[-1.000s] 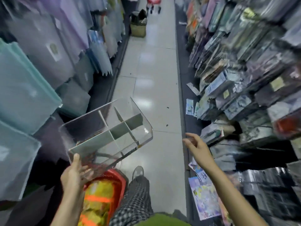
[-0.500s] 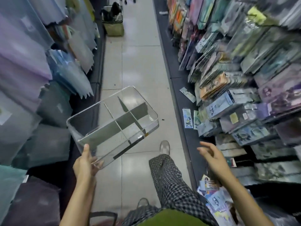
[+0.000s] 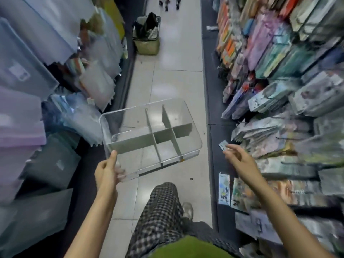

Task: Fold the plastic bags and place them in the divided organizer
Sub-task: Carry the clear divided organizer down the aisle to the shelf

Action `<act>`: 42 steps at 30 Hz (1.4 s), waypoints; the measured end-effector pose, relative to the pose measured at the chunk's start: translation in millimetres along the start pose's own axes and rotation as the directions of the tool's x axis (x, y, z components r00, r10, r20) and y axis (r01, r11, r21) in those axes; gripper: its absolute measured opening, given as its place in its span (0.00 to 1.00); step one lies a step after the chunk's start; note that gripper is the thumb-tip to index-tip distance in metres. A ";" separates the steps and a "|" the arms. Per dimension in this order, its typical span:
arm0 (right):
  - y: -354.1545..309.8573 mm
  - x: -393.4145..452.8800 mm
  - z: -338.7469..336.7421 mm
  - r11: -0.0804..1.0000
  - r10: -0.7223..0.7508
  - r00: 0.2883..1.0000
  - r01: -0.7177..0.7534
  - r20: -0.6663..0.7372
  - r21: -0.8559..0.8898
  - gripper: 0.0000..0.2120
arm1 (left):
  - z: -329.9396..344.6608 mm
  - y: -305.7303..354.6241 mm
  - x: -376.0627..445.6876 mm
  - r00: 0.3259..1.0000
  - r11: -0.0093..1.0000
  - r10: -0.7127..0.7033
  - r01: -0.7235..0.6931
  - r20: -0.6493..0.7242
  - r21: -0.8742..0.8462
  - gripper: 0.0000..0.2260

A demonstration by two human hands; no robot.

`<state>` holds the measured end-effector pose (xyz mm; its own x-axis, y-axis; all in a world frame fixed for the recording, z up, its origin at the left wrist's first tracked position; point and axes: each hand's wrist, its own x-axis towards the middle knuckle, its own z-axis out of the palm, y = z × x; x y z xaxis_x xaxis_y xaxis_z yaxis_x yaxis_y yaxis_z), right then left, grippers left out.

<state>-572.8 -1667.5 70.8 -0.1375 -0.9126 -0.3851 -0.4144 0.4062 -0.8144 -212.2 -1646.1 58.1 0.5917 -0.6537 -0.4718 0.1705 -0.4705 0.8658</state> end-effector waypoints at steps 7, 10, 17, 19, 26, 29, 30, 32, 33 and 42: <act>-82.7 203.8 -3.8 0.999 -0.043 0.999 0.043 0.004 0.007 0.10 | 115.0 89.6 147.4 0.988 0.989 0.145 -0.145 0.055 -0.014 0.16; -113.4 270.7 -6.8 0.999 0.012 0.999 -0.010 -0.043 0.050 0.10 | 164.8 134.7 214.3 0.983 0.986 0.162 -0.164 0.088 0.012 0.16; -179.3 416.8 -30.1 0.990 0.119 0.987 -0.109 -0.112 0.090 0.11 | 306.9 251.0 345.9 0.965 0.970 0.235 -0.241 0.115 0.042 0.11; -189.6 463.4 -38.2 0.988 0.137 0.984 -0.128 -0.112 0.084 0.11 | 351.3 276.6 382.2 0.967 0.972 0.224 -0.230 0.124 0.037 0.09; -238.0 682.1 -72.0 0.986 0.140 0.980 -0.124 -0.144 0.115 0.11 | 515.3 358.0 511.8 0.982 0.990 0.137 -0.141 0.128 0.015 0.09; -281.3 773.9 -92.0 0.983 0.126 0.985 -0.108 -0.116 0.150 0.11 | 571.7 394.2 548.1 0.989 0.992 0.123 -0.125 0.086 0.015 0.10; -299.3 807.2 -99.3 0.985 0.108 0.988 -0.093 -0.107 0.142 0.11 | 590.5 408.4 562.2 0.991 0.993 0.114 -0.115 0.070 0.015 0.11; -337.8 874.6 -111.2 0.992 0.067 0.994 -0.058 -0.083 0.110 0.12 | 623.3 436.4 590.2 0.996 0.997 0.083 -0.083 0.034 0.003 0.13; -359.3 907.5 -114.7 0.994 0.040 0.997 -0.033 -0.068 0.100 0.12 | 637.6 450.2 605.3 0.998 0.998 0.060 -0.060 0.020 -0.018 0.13; -518.7 1183.7 -86.2 0.989 -0.150 0.985 0.149 0.084 0.024 0.09 | 750.5 568.1 789.6 0.997 0.992 -0.006 -0.004 -0.079 -0.130 0.12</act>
<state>-598.2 -2962.5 74.8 0.0027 -0.9560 -0.2934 -0.4087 0.2667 -0.8729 -239.5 -2874.5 52.0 0.6512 -0.6020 -0.4622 0.2686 -0.3867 0.8822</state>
